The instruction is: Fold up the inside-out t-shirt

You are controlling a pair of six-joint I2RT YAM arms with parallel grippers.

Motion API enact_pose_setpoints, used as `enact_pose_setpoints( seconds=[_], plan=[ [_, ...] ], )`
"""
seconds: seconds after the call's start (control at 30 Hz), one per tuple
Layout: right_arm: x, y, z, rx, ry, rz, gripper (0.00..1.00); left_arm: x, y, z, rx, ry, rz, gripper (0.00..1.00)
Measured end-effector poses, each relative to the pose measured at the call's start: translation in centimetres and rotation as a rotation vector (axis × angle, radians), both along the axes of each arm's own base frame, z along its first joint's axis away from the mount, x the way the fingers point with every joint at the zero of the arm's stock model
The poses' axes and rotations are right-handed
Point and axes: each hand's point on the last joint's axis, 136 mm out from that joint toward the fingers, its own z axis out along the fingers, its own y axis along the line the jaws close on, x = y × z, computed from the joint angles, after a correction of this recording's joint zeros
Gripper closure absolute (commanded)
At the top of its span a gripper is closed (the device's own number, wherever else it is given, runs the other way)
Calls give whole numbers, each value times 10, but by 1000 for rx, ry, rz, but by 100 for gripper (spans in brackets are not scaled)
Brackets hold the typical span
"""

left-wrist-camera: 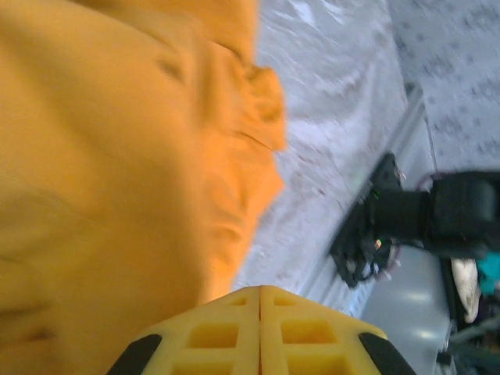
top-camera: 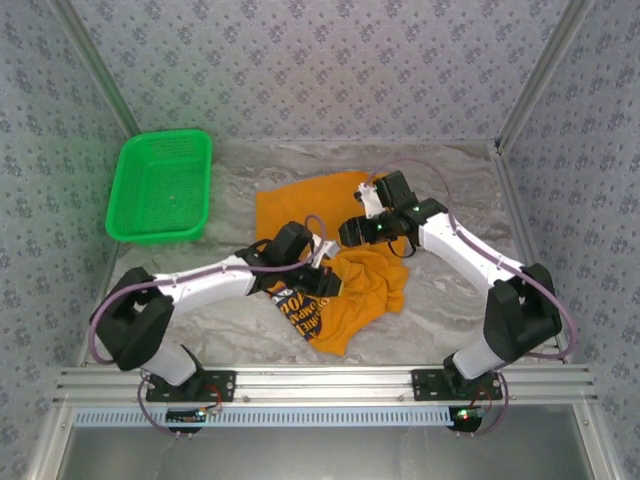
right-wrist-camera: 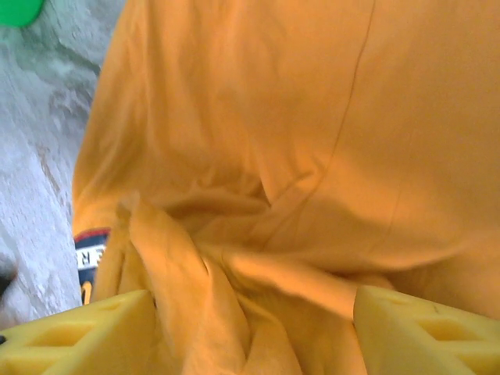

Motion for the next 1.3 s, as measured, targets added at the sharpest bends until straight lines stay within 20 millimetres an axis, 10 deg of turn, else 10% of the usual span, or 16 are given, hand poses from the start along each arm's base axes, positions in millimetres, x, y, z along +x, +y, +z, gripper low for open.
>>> enact_pose_setpoints(
  seconds=[0.1, 0.27, 0.63, 0.8, 0.93, 1.3],
  plan=[
    [14, 10, 9, 13, -19, 6, 31, -42, -9, 26, -79, -80, -148, 59],
    [19, 29, 0, -3, 3, 55, 31, -77, 9, 50, -175, -177, -250, 45],
    [-13, 82, -45, -170, 48, 272, 32, 57, 146, 24, 45, -222, 525, 24],
    [-19, 92, -67, -224, 60, 345, 54, 68, 153, -8, 149, -127, 571, 26],
    [-24, 95, -78, -250, 57, 388, 100, 72, 150, -32, 198, -21, 578, 26],
    [-74, 82, -27, -184, -240, 456, 100, 80, 144, -44, 119, 316, 667, 19]
  ],
)
